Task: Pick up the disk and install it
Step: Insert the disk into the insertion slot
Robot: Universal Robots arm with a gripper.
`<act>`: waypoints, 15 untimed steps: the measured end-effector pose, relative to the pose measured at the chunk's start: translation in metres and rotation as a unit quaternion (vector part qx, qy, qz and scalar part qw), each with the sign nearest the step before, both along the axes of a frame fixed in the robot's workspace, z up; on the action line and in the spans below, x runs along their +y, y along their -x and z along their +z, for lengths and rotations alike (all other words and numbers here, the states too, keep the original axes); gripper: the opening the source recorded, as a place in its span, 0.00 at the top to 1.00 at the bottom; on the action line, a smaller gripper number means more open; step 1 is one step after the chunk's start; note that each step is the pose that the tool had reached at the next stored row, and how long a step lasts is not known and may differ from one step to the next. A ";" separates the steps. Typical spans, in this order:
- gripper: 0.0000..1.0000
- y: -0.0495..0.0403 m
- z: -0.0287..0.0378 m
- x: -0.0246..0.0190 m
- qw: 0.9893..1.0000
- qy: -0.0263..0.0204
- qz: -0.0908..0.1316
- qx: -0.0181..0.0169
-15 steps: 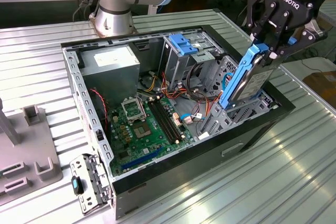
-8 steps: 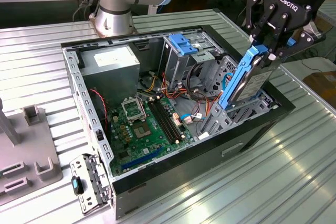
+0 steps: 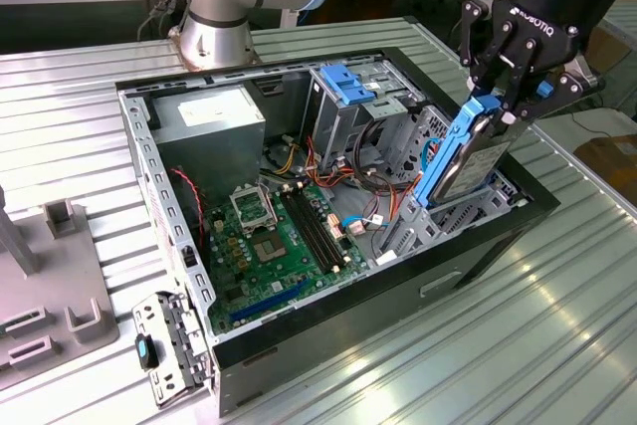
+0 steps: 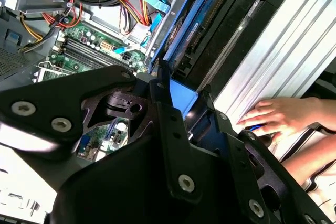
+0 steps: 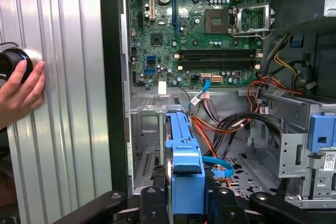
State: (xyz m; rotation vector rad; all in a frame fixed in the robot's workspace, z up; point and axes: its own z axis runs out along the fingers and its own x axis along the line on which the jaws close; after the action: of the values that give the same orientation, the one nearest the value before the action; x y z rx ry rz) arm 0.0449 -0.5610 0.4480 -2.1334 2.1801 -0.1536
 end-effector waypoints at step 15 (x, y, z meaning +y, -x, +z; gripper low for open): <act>0.64 0.0000 -0.0454 -0.0013 1.000 0.000 0.000 0.000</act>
State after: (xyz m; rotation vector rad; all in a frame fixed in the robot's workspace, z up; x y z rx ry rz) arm 0.0449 -0.5623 0.4026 -2.1334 2.1800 -0.1535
